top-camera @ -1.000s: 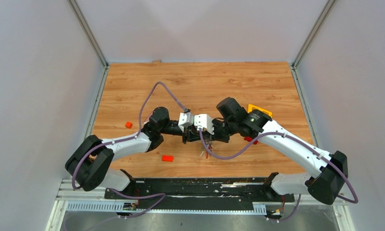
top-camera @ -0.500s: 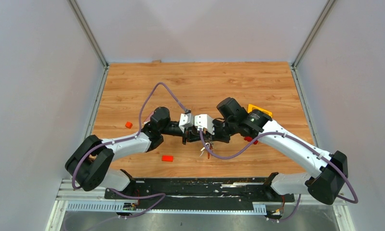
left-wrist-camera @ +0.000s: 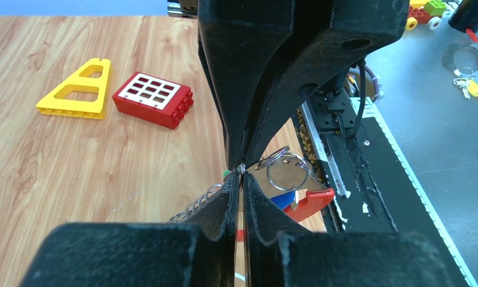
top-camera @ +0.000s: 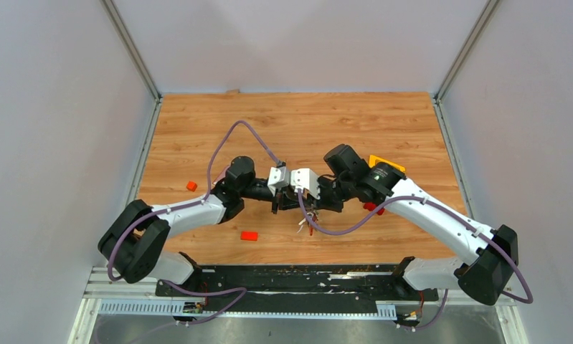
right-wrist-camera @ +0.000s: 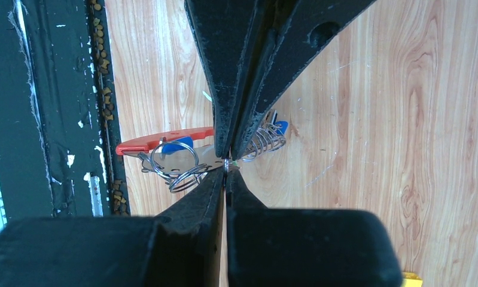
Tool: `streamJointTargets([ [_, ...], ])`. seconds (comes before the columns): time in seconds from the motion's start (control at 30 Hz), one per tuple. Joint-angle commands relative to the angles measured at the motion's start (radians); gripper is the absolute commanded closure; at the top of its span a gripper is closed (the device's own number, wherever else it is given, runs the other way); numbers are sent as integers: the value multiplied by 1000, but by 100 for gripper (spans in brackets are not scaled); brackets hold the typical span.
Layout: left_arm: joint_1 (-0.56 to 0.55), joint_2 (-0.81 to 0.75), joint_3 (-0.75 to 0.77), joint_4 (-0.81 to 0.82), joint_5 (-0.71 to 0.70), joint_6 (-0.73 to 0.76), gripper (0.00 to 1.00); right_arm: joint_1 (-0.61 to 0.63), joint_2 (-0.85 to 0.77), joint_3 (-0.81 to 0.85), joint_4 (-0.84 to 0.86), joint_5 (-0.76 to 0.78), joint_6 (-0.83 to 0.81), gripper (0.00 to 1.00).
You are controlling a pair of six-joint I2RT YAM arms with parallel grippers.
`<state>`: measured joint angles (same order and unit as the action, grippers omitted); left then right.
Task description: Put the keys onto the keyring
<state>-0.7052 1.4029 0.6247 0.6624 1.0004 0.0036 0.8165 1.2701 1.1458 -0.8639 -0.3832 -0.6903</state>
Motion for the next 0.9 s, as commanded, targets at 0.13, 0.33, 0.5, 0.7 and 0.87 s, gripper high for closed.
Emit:
streamJointTargets([
  [0.13,-21,27,54,-54,-10,31,86,16,1,42,45,-45,12,100],
  [0.33,-23,34,44,0,3,2,80,16,-4,39,51,-42,20,100],
  [0.5,-24,25,-26,189,18,-66,76,15,-28,8,84,-26,26,100],
  [0.7,-24,21,-40,181,15,-41,77,7,-50,-18,110,-31,34,100],
  [0.87,-23,15,-46,170,14,-19,84,-2,-60,-24,117,-44,41,100],
])
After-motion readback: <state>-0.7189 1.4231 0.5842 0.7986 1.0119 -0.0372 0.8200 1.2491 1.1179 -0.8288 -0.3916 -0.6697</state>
